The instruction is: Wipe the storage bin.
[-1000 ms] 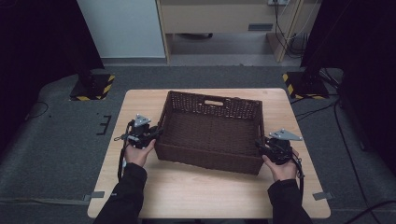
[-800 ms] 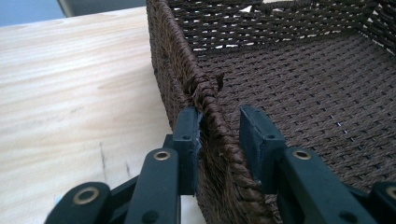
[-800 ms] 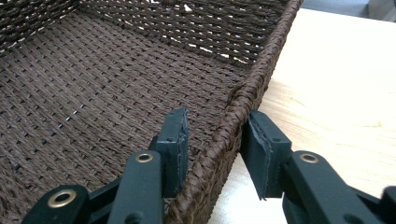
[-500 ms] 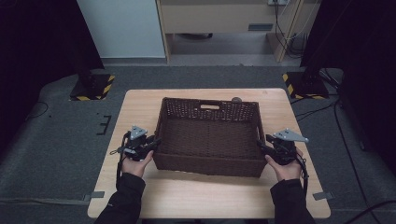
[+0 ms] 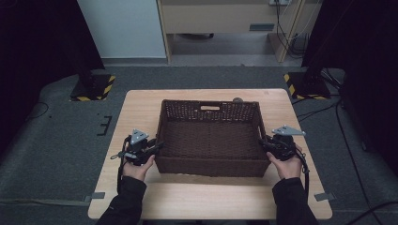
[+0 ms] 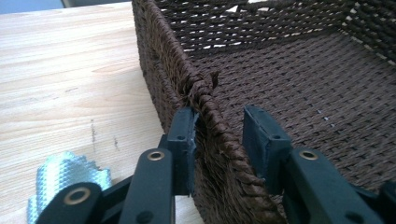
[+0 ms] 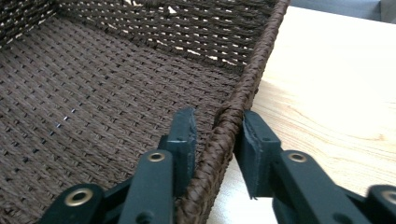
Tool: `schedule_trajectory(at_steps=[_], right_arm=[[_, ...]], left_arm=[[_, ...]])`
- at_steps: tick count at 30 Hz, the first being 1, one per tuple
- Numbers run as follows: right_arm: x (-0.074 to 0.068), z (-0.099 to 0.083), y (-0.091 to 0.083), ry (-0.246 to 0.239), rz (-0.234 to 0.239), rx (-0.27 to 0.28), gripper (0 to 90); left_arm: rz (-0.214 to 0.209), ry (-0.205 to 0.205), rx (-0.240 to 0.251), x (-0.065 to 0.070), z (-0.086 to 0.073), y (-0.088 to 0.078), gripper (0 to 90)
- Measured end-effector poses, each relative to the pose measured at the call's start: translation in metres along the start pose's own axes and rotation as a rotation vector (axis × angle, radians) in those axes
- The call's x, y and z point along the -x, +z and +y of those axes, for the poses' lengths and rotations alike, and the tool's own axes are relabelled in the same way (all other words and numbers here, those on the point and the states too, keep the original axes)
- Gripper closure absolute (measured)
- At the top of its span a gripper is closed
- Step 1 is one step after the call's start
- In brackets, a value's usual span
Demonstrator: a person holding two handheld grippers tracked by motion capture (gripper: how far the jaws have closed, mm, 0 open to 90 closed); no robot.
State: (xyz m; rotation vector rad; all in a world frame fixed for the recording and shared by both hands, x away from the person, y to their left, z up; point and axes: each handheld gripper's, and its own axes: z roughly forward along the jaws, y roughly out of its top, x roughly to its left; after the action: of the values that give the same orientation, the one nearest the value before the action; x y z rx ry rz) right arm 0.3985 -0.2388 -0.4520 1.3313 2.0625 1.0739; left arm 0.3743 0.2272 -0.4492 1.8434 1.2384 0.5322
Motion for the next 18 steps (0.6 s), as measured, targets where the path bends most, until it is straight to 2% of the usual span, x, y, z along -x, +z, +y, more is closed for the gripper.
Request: schedule_trajectory(at_steps=[2, 4, 8, 12, 14, 18], right_arm=[[-0.001, 0.000, -0.001, -0.009, -0.005, -0.007, 70.1], [-0.001, 0.000, -0.001, -0.005, -0.001, -0.005, 70.4], [-0.001, 0.000, -0.003, -0.011, -0.006, -0.011, 70.7], [0.001, -0.002, -0.009, -0.024, -0.009, -0.020, 71.0], [0.002, -0.004, -0.011, -0.028, -0.006, -0.021, 71.0], [0.001, -0.006, -0.012, -0.024, -0.009, -0.016, 70.8]], left_arm=[[-0.011, 0.004, 0.005, -0.001, 0.001, -0.002, 61.1], [-0.016, -0.007, 0.037, -0.002, 0.003, -0.008, 58.8], [0.008, -0.011, 0.085, -0.010, 0.006, -0.024, 55.7], [0.027, -0.032, 0.083, -0.023, -0.001, -0.034, 54.7], [0.050, -0.040, 0.076, -0.033, -0.008, -0.040, 54.6], [0.086, -0.038, 0.048, -0.050, -0.022, -0.048, 54.7]])
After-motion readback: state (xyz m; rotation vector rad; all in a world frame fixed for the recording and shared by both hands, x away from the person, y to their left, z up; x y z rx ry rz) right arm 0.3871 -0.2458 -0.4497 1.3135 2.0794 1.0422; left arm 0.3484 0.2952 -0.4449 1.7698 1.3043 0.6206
